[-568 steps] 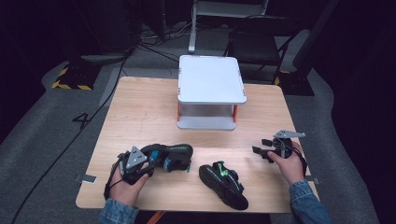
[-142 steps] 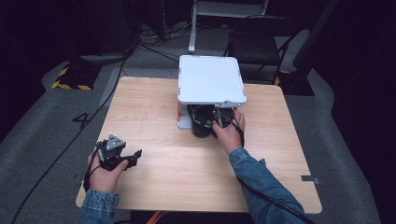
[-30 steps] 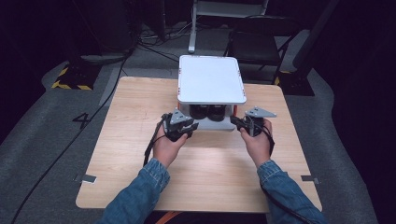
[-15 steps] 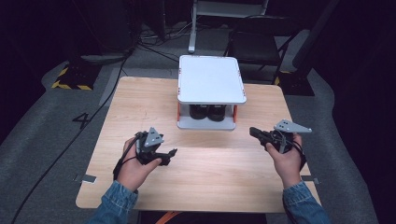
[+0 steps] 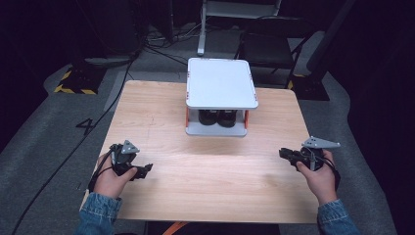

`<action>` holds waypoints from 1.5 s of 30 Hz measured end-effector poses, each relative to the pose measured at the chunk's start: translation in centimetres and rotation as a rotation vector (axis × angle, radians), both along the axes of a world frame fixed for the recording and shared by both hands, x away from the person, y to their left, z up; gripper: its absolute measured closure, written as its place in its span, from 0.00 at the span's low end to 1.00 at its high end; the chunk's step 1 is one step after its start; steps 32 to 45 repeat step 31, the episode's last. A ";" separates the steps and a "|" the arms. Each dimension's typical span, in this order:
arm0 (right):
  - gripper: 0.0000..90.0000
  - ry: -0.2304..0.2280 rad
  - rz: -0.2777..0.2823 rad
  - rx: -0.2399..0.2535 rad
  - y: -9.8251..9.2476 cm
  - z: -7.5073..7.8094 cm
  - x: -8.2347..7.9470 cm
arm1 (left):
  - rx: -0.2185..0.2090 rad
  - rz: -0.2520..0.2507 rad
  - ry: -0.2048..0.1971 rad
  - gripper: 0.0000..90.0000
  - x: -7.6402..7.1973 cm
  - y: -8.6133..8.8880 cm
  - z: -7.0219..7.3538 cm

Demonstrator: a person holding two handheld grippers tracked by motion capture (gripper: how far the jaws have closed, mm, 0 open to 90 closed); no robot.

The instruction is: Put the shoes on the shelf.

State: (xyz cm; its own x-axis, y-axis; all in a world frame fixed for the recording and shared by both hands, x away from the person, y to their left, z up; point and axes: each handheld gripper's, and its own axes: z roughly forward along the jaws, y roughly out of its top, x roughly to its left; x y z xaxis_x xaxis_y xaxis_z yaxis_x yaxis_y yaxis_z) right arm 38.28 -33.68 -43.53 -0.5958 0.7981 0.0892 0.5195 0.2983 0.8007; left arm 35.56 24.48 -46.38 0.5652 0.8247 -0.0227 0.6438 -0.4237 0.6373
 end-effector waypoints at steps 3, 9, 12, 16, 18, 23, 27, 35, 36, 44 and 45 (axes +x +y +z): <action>0.72 0.044 -0.009 -0.011 -0.7 -1.6 0.3 | 0.002 -0.010 0.029 0.20 0.0 0.2 -0.4; 0.45 0.050 -0.021 -0.017 -1.1 -4.8 1.2 | 0.006 0.012 0.011 0.19 0.5 0.5 -1.9; 0.41 0.028 -0.028 -0.027 -1.1 -5.6 1.6 | 0.008 0.053 -0.013 0.18 0.9 0.8 -2.8; 0.36 0.022 -0.043 -0.025 -0.8 -6.2 1.7 | -0.024 0.076 -0.039 0.16 1.3 1.1 -3.9; 0.30 0.043 -0.047 -0.060 -0.6 -6.8 2.0 | -0.029 0.063 -0.056 0.12 1.4 1.2 -4.1; 0.12 0.037 -0.012 -0.146 0.2 -7.0 2.5 | -0.023 0.095 -0.052 0.08 1.4 1.1 -4.2; 0.12 0.036 -0.011 -0.146 0.2 -7.0 2.5 | -0.027 0.104 -0.048 0.08 1.3 1.0 -4.2; 0.12 0.035 -0.009 -0.145 0.2 -7.0 2.6 | -0.029 0.112 -0.046 0.08 1.2 0.9 -4.2; 0.12 0.035 -0.009 -0.145 0.2 -7.0 2.6 | -0.029 0.112 -0.046 0.08 1.2 0.9 -4.2; 0.12 0.035 -0.009 -0.145 0.2 -7.0 2.6 | -0.029 0.112 -0.046 0.08 1.2 0.9 -4.2; 0.12 0.035 -0.009 -0.145 0.2 -7.0 2.6 | -0.029 0.112 -0.046 0.08 1.2 0.9 -4.2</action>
